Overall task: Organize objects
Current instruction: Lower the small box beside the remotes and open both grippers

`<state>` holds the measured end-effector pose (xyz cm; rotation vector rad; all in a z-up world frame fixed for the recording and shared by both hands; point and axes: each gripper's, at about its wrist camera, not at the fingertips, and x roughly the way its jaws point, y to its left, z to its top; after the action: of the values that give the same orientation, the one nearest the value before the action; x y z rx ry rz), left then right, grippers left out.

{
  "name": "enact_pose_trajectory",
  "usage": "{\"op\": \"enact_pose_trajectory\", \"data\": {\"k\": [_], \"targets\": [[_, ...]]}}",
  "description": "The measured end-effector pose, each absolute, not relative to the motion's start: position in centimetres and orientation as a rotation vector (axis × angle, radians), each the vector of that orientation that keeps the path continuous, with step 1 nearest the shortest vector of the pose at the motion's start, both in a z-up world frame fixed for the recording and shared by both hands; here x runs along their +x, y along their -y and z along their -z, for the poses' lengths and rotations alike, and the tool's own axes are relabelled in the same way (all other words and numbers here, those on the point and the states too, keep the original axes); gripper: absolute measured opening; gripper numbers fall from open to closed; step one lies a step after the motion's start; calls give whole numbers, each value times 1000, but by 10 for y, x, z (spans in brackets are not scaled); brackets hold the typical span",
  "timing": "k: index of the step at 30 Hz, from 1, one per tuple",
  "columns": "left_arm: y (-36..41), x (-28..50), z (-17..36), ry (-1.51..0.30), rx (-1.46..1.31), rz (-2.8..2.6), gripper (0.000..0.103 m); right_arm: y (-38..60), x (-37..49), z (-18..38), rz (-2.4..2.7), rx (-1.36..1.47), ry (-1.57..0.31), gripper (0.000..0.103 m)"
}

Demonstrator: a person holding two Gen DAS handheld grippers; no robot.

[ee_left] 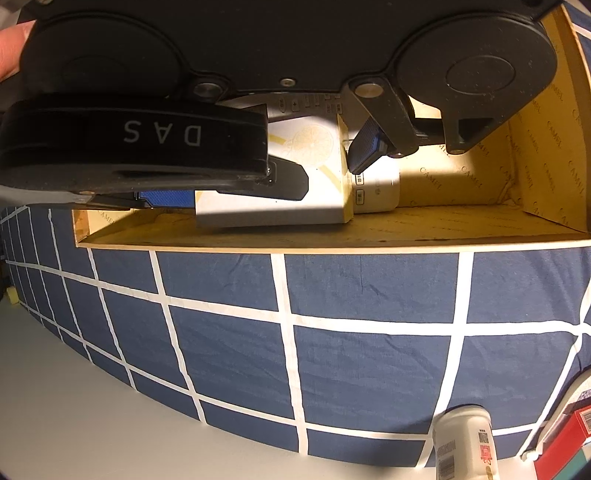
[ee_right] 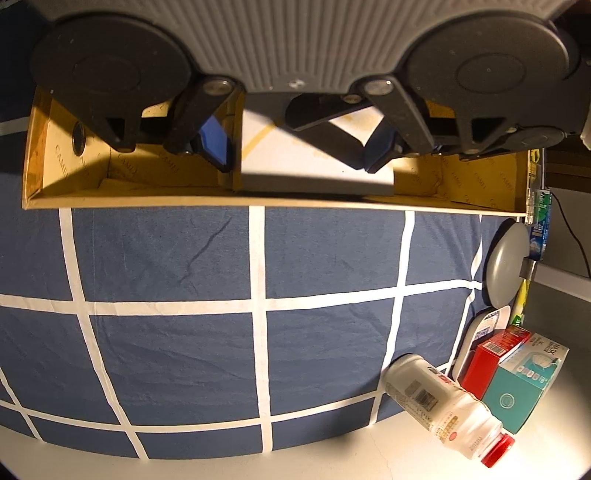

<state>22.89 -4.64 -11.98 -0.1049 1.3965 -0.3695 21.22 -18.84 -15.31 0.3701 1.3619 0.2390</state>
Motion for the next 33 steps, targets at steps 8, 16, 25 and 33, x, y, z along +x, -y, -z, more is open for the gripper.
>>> {"op": "enact_pose_trajectory", "data": {"k": [8,16,25,33], "targets": [[45,230,121,-1401,-112,369,71,190,215,155,-238,373,-1373,76],[46,224,113,-1385,-86,339,71,195,210,148,-222,359,-1363,77],[44,205,94,-1364,-62,294,72,202,197,124,-213,331,-1319,78],[39,174,69,-1326,-44,234,74,207,167,91,-208,285,-1248,86]]}}
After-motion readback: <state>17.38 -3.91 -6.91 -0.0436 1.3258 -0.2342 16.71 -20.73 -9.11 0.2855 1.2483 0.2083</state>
